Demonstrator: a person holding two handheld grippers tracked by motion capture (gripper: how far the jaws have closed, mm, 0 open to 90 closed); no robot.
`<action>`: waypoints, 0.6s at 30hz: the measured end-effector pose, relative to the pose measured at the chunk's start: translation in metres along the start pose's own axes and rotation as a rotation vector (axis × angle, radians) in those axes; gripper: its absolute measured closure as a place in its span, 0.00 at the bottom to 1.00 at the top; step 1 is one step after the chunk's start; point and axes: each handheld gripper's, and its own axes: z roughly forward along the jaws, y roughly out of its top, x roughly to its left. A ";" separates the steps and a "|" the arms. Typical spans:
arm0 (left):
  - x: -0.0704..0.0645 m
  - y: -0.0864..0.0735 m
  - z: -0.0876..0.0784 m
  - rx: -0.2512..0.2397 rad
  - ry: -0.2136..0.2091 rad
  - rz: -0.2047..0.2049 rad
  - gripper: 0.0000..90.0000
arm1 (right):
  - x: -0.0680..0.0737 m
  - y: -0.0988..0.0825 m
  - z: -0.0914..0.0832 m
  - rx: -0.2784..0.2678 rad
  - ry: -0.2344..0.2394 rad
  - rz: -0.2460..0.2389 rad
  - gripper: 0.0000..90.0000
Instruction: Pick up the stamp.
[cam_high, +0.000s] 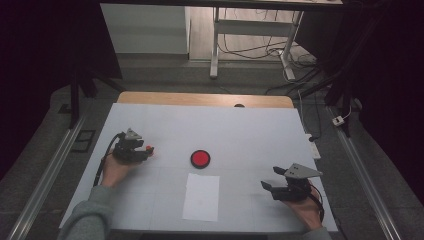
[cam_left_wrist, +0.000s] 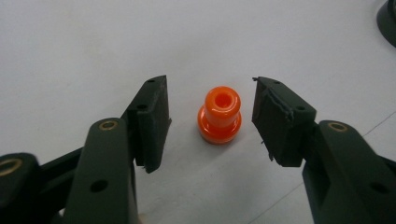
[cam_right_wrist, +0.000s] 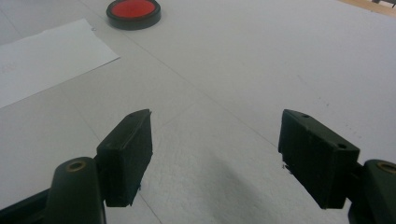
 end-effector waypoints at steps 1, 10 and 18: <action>0.000 0.000 0.000 0.001 0.000 0.004 0.54 | 0.000 0.000 0.000 0.002 -0.002 -0.001 0.28; 0.001 -0.001 -0.001 -0.006 0.009 0.016 0.61 | 0.000 0.000 0.000 0.007 -0.008 -0.004 0.28; 0.000 -0.001 0.001 -0.001 0.000 0.021 0.66 | 0.000 0.000 0.000 0.006 -0.008 -0.003 0.28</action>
